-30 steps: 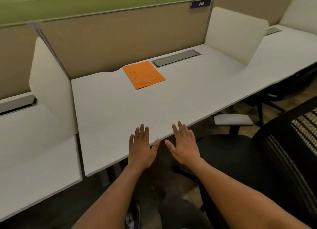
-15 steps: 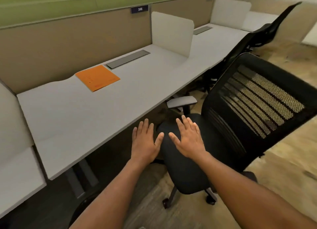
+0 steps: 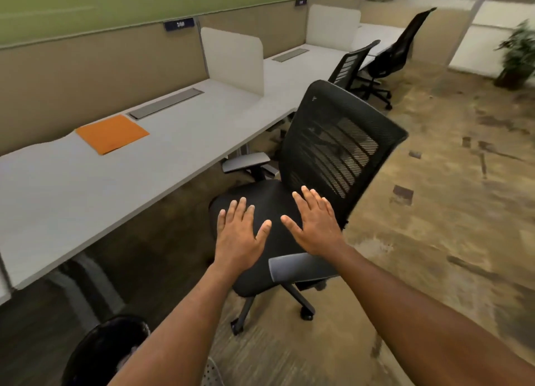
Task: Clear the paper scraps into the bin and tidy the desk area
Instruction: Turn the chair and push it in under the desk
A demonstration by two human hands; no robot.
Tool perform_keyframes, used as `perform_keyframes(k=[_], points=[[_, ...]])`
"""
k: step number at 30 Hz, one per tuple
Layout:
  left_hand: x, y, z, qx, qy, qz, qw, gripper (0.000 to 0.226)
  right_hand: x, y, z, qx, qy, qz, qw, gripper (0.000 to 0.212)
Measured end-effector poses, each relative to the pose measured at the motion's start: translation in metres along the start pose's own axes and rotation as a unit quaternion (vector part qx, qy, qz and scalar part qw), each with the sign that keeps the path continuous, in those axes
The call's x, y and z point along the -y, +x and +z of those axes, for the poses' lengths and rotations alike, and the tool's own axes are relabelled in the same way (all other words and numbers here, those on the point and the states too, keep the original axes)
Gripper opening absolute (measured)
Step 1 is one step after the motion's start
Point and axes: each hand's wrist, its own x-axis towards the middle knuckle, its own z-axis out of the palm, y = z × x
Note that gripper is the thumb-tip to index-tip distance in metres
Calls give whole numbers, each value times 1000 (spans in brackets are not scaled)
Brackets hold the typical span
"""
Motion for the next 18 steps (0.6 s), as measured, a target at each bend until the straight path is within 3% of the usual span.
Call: perform_keyframes(k=[8,18], points=[[-92,10,5,-30,-30,33,999,82,-81,-17,-61,-19,-19,17,999,79],[-162,91,30,-44,-56,71,995,79,-157,42,-112,-96,-7,17,995,75]])
